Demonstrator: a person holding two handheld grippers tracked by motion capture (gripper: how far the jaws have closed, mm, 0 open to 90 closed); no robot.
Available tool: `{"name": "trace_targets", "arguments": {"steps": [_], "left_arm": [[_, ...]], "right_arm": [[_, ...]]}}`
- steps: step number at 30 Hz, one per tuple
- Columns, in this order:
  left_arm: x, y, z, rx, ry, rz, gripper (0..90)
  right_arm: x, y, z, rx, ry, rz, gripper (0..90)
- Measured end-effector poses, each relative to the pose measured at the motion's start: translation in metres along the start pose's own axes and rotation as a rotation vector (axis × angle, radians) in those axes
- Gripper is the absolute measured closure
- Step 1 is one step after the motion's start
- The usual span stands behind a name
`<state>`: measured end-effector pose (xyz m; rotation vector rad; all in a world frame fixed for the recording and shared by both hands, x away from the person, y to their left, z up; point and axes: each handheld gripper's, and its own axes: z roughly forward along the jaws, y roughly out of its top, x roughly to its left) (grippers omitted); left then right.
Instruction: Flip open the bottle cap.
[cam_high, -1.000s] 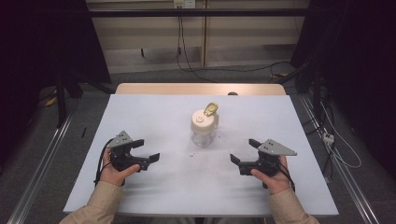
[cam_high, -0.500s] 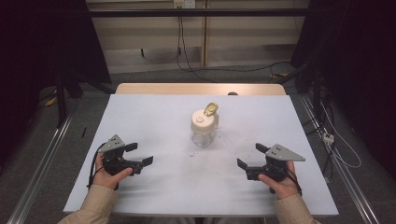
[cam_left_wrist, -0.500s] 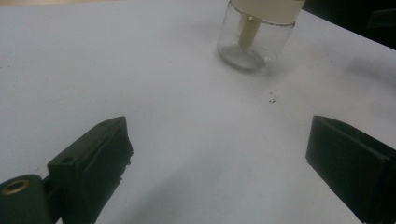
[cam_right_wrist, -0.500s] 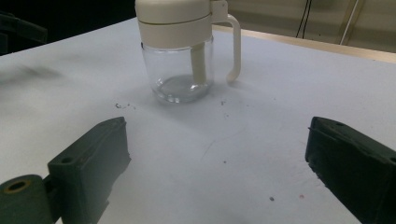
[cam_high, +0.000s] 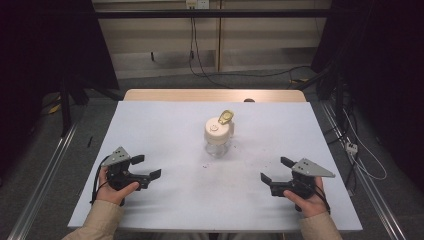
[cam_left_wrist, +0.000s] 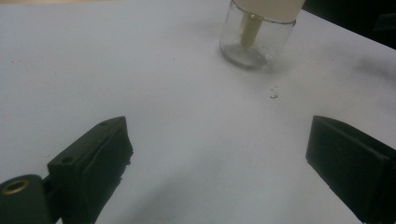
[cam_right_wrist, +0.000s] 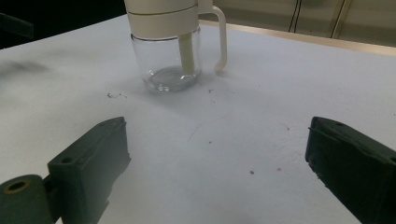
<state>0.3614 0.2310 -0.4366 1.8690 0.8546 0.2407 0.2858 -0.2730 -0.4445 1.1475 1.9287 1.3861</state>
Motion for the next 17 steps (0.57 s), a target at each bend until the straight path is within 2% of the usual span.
{"name": "trace_targets", "arguments": {"steps": [17], "left_arm": [[-0.0001, -0.0028, -0.0024, -0.002, 0.006, 0.004, 5.7]], "right_arm": [[-0.0019, -0.0051, -0.0053, 0.013, 0.001, -0.001, 5.9]]}}
